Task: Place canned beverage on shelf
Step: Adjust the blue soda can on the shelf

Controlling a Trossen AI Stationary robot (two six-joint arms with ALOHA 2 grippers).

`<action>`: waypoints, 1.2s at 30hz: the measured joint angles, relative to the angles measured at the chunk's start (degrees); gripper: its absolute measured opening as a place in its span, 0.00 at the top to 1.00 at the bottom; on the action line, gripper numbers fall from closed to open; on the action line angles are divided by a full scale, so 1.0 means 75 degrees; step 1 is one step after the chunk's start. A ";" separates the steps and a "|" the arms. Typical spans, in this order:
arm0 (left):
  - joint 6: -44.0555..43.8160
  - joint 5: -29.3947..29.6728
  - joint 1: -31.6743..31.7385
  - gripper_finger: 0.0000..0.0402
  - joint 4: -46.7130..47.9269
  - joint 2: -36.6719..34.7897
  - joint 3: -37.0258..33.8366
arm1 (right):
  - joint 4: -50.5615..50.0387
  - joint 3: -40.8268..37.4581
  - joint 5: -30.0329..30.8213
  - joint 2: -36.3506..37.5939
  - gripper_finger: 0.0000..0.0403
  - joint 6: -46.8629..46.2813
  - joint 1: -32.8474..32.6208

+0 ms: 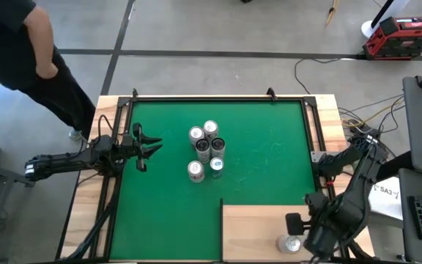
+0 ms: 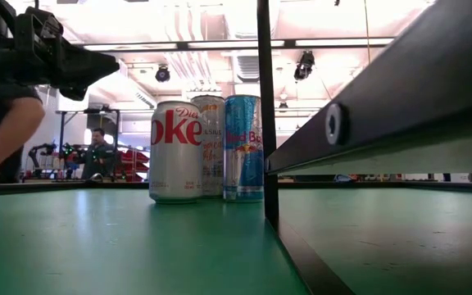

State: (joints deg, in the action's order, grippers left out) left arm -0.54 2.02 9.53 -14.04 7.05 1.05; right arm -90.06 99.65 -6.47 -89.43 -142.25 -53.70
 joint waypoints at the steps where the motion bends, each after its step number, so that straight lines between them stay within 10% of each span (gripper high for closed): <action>1: -0.0002 -0.0002 0.0000 0.78 0.0000 -0.0002 0.0002 | 0.0005 -0.0059 -0.0007 0.0080 0.08 -0.0149 -0.0073; 36: -0.0002 0.0000 0.0000 0.78 0.0003 -0.0002 0.0002 | 0.0582 -0.0975 -0.0515 -0.0102 0.08 -0.2659 -0.1451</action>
State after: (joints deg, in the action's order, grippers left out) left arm -0.56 2.02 9.52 -14.02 7.04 1.06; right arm -85.69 92.34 -10.34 -90.19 -162.19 -64.58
